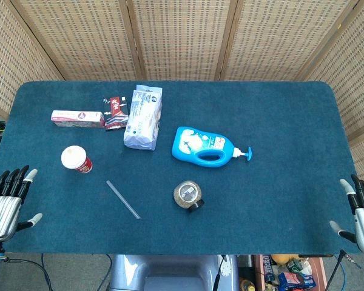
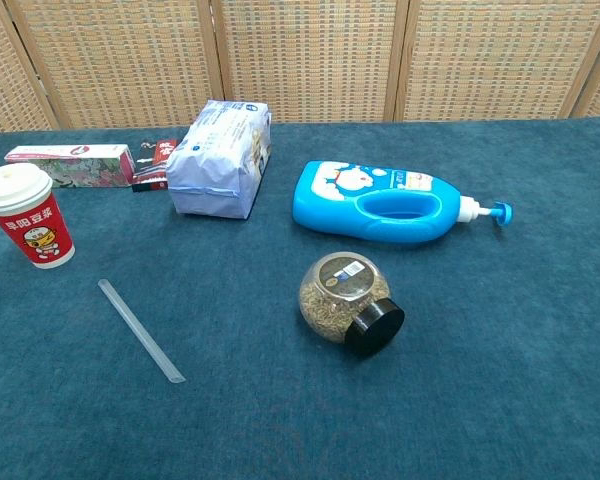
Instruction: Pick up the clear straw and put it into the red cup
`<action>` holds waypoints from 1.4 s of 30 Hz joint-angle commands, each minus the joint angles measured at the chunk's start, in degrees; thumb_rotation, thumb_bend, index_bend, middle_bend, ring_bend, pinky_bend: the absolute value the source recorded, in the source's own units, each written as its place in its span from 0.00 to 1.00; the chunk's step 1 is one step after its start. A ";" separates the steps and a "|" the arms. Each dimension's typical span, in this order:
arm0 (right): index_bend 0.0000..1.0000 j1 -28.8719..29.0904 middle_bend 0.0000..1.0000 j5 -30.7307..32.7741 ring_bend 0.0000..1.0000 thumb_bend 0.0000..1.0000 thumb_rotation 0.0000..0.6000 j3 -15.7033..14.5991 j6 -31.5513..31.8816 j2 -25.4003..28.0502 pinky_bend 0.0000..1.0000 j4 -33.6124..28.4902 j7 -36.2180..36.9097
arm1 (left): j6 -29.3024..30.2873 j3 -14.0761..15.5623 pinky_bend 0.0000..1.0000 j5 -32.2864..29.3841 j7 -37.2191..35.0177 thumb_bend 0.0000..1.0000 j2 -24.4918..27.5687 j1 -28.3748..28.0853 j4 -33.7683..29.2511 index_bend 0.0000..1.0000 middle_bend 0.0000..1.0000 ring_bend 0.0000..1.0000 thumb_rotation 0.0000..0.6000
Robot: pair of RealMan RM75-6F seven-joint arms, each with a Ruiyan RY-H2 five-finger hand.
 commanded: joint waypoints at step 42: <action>0.00 2.70 0.00 7.49 0.00 0.00 1.00 1.54 -8.00 -1.71 0.00 2.93 -0.77 | -35.19 0.48 0.00 15.24 -27.19 0.28 -15.59 -34.12 35.46 0.43 0.00 0.00 1.00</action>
